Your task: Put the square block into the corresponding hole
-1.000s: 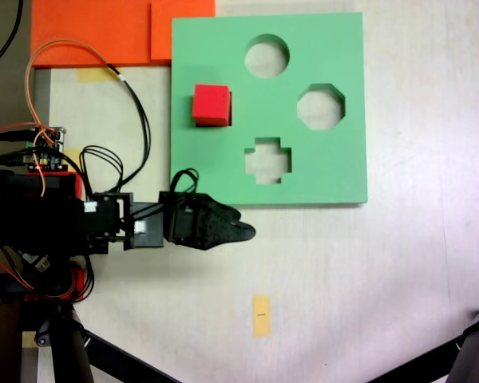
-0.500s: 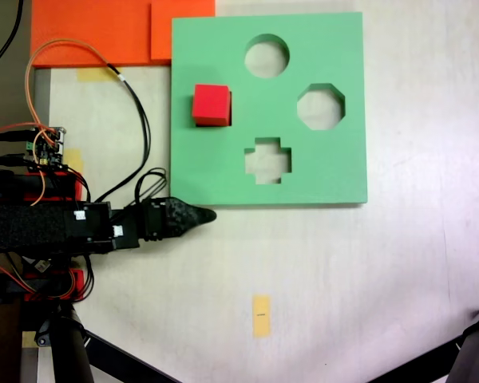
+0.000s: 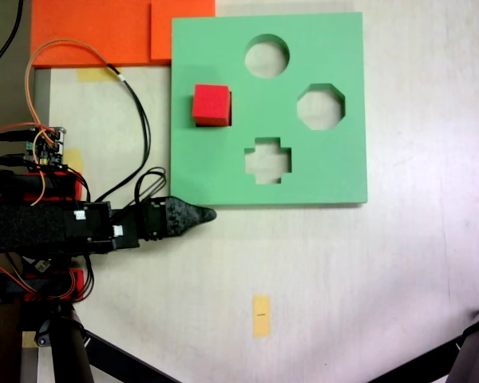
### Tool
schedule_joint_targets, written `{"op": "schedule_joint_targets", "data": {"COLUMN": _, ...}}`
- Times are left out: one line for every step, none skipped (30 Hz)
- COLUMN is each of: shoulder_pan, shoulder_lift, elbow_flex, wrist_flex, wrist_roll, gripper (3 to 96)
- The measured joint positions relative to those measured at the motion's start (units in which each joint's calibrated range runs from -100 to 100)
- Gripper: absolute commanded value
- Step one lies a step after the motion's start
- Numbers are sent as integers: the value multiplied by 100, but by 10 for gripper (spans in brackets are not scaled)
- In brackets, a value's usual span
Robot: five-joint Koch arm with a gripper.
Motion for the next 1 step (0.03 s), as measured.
{"op": "schedule_joint_targets", "data": {"shoulder_pan": 0, "shoulder_lift": 0, "elbow_flex": 0, "wrist_flex": -10, "wrist_roll": 0, "gripper": 494}}
